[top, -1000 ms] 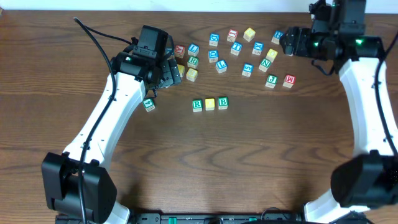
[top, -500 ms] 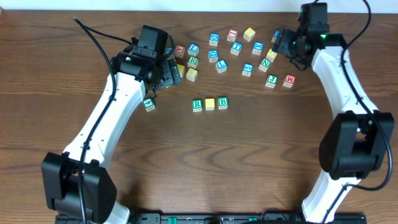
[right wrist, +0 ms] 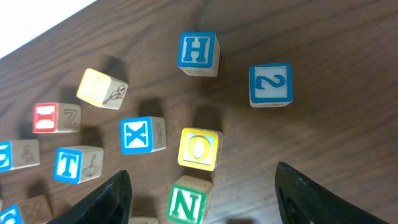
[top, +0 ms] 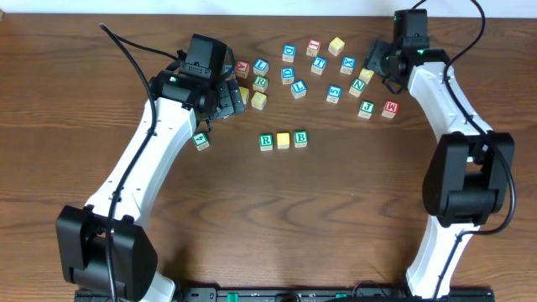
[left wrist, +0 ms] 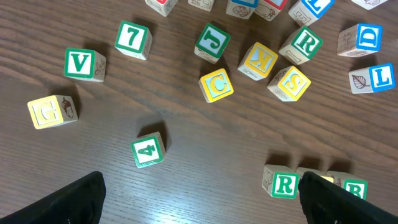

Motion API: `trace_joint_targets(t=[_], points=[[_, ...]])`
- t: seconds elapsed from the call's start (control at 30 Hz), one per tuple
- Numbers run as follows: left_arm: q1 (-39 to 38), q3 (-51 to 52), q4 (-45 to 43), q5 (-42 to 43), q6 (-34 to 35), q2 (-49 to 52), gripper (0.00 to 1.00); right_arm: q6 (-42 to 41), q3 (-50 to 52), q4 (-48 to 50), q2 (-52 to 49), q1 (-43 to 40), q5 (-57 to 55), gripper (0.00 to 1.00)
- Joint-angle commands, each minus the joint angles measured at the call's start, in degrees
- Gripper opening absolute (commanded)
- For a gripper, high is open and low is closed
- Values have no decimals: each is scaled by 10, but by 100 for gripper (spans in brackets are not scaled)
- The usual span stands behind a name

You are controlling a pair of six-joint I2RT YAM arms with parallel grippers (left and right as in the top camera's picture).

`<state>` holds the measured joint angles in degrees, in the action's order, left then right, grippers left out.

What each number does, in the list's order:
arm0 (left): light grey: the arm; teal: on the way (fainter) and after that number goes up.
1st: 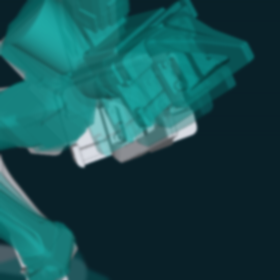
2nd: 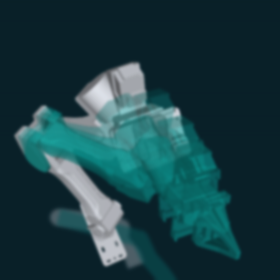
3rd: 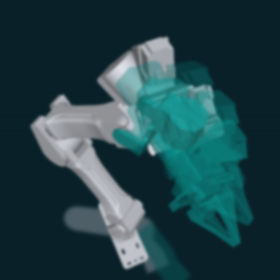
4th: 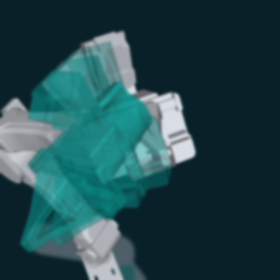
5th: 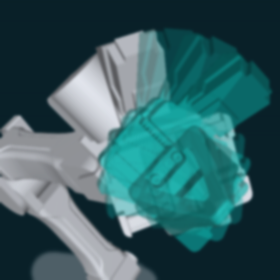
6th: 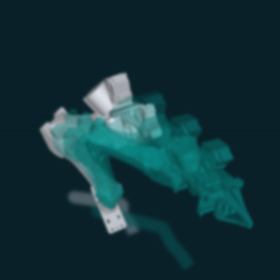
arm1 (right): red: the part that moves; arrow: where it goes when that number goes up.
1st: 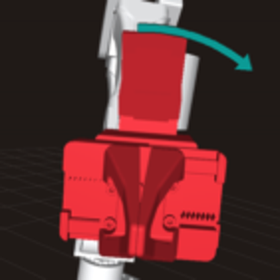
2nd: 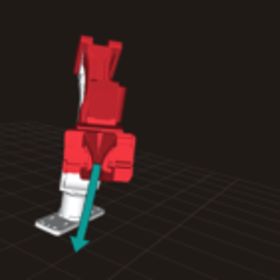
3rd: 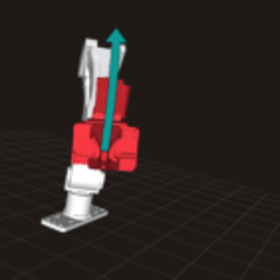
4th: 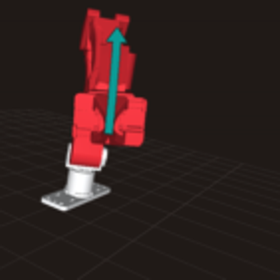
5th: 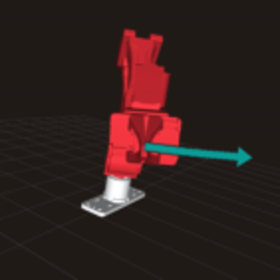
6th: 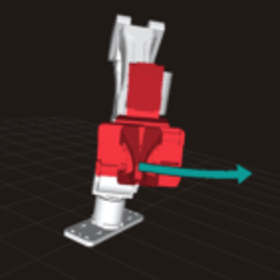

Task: Spell out ROBOT
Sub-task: 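Lower the right gripper over the yellow O block at the far right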

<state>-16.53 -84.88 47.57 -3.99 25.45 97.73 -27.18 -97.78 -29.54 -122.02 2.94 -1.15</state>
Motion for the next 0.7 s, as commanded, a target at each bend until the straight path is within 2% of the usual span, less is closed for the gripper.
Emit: trace_joint_targets(t=[0.0,0.67], points=[[3,-7,2,-3,-3,-12,98,16,-11,15,-18,4,-9,69],[3,-7,2,-3,-3,-12,98,25,-11,56,-76,7,0,69]])
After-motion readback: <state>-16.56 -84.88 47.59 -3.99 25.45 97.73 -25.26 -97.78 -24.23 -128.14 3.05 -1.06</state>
